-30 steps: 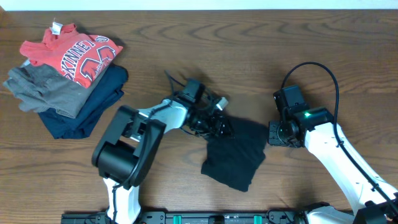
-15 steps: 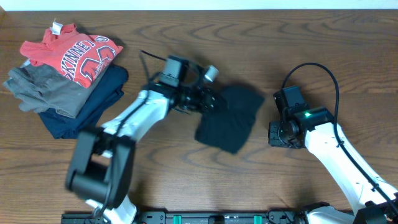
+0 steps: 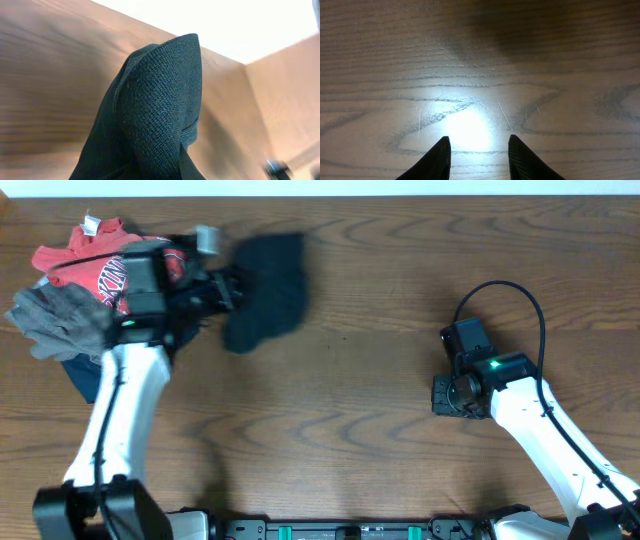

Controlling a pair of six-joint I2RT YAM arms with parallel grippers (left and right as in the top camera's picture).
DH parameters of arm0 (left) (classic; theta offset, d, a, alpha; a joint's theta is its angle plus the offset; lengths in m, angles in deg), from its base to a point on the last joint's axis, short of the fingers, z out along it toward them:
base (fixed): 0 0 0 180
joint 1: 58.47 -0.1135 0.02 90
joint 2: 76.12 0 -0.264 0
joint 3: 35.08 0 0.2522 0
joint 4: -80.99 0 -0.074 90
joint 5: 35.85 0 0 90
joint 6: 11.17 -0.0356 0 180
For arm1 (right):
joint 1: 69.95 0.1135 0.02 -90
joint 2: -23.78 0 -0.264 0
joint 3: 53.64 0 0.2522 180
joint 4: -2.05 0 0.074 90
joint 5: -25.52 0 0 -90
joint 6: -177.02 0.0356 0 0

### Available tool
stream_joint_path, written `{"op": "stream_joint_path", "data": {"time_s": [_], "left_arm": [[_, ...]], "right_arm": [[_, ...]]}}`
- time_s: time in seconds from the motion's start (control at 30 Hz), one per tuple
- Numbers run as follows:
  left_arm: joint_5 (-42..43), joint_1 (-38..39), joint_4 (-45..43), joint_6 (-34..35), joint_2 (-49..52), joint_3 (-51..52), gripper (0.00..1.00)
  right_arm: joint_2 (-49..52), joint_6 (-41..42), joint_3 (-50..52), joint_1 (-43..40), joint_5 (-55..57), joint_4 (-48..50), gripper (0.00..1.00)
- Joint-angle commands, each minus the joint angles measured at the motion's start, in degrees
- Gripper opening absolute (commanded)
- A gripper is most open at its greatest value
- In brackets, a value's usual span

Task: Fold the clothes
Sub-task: 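Carry the folded shirt left and place it on the shirt stack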

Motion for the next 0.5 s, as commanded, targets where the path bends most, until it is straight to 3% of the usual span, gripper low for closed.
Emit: {"op": "stream_joint_path", "data": {"time_s": [0.0, 0.47], "left_arm": [[-6.14, -6.10, -0.87, 0.70, -1.40, -2.19, 0.09], [-7.08, -23.39, -19.54, 9.09, 2.49, -2.32, 0.10]], "right_arm": [[-0.81, -0.52, -0.98, -0.48, 0.85, -0.20, 0.36], [-0.81, -0.48, -0.98, -0.48, 0.83, -0.28, 0.36]]}}
